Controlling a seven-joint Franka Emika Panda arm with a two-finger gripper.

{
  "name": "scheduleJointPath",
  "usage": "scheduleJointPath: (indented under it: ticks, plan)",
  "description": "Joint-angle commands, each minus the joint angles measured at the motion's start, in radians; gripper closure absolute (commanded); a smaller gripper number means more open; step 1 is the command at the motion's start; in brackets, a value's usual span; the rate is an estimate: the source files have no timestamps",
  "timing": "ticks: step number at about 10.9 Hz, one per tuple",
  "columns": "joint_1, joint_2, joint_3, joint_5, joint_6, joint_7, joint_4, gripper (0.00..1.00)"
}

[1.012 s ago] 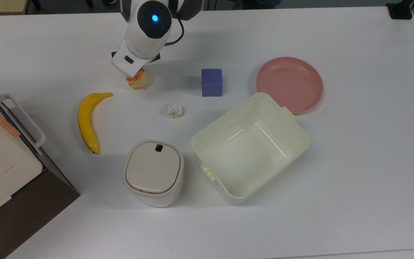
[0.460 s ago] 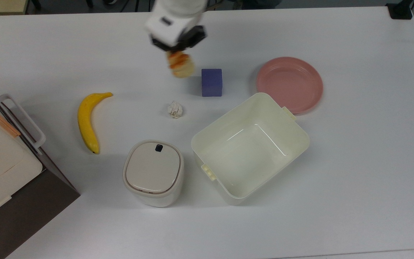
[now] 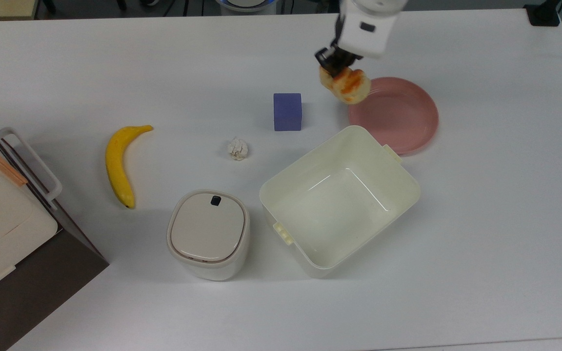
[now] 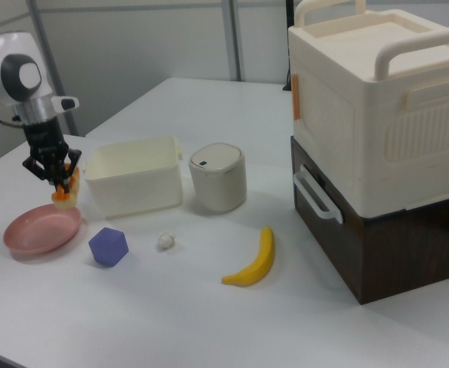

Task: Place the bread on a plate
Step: 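Lift the bread roll and carry it over the pink plate, then lower the bread roll onto the pink plate and open the gripper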

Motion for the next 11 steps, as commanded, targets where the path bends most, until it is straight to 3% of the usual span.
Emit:
scheduleJointPath:
  ticks: [1, 4, 7, 8, 9, 10, 11]
  plan:
    - [0.102, 0.132, -0.007, -0.032, 0.065, 0.100, 0.057, 1.00]
    - [0.204, 0.205, -0.007, -0.046, 0.103, 0.232, 0.057, 1.00]
    - [0.215, 0.205, -0.007, -0.044, 0.100, 0.247, 0.057, 1.00]
    - [0.210, 0.205, -0.010, -0.044, 0.096, 0.247, 0.058, 0.83]
    - [0.201, 0.200, -0.018, -0.043, 0.096, 0.253, 0.058, 0.35]
    - [0.195, 0.202, -0.018, -0.053, 0.097, 0.267, 0.057, 0.00]
    - [0.198, 0.202, -0.018, -0.108, 0.096, 0.279, 0.057, 0.00]
